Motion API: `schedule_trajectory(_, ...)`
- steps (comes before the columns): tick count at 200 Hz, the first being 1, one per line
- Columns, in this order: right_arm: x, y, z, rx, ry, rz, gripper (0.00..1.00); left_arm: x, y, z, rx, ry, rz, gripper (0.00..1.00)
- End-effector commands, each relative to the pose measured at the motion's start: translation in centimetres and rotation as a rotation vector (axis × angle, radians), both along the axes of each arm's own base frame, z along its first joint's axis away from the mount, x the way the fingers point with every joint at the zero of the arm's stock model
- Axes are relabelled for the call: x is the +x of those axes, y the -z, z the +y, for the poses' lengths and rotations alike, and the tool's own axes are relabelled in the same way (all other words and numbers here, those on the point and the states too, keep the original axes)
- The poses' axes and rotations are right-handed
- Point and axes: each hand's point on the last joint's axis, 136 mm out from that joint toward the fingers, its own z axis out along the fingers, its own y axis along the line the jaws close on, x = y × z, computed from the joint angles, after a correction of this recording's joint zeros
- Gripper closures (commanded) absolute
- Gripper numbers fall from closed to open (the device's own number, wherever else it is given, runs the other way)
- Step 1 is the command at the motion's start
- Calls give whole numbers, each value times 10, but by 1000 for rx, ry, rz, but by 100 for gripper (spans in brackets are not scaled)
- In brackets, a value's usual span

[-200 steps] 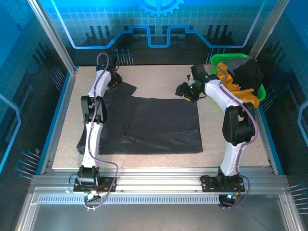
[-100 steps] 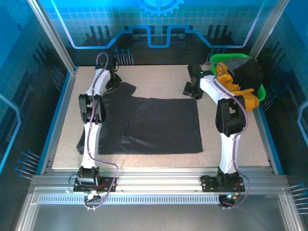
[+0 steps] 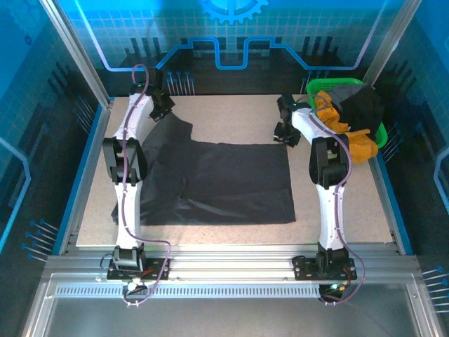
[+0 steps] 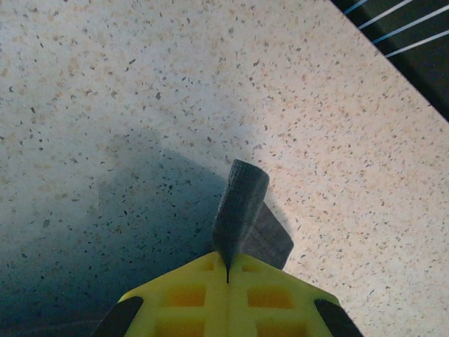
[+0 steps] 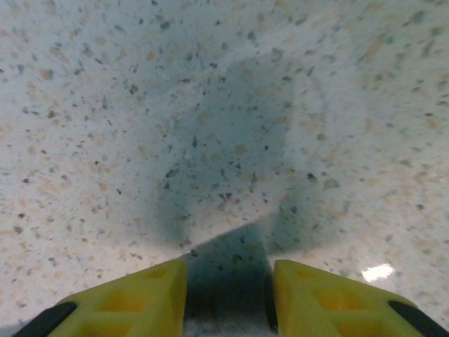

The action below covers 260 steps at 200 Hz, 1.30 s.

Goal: Fold and stack the t-shirts

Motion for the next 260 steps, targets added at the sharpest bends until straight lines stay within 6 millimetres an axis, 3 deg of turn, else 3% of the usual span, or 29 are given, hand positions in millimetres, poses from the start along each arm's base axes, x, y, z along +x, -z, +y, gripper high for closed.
schedule_trajectory(1, -12, 14, -1, 11, 17, 75, 68, -3, -13, -5, -22, 45, -21, 100)
schedule_trajectory(26, -15, 17, -4, 4, 20, 84, 75, -7, -14, -5, -27, 46, -16, 100)
schedule_trajectory(64, -3, 0, -1, 5, -36, -6, 100, -18, -29, -6, -20, 56, -24, 100)
schedule_trajectory(69, 2, -17, 1, 10, -52, -50, 100, -21, -32, -5, -18, 57, -26, 100)
schedule_trajectory(101, 14, -56, 19, 25, -195, -201, 100, -53, -42, -1, 9, 60, -17, 100)
schedule_trajectory(134, 5, -86, 30, 43, -290, -299, 100, -101, -52, 7, 7, 21, -19, 100)
schedule_trajectory(173, -26, -103, 31, 50, -307, -336, 100, -169, -67, 21, 36, -69, -38, 100)
schedule_trajectory(216, -70, -90, 13, 10, -253, -291, 100, -252, -68, 42, 105, -211, -30, 100)
schedule_trajectory(260, -111, -76, 9, 3, -242, -244, 100, -331, -46, 55, 158, -291, 52, 100)
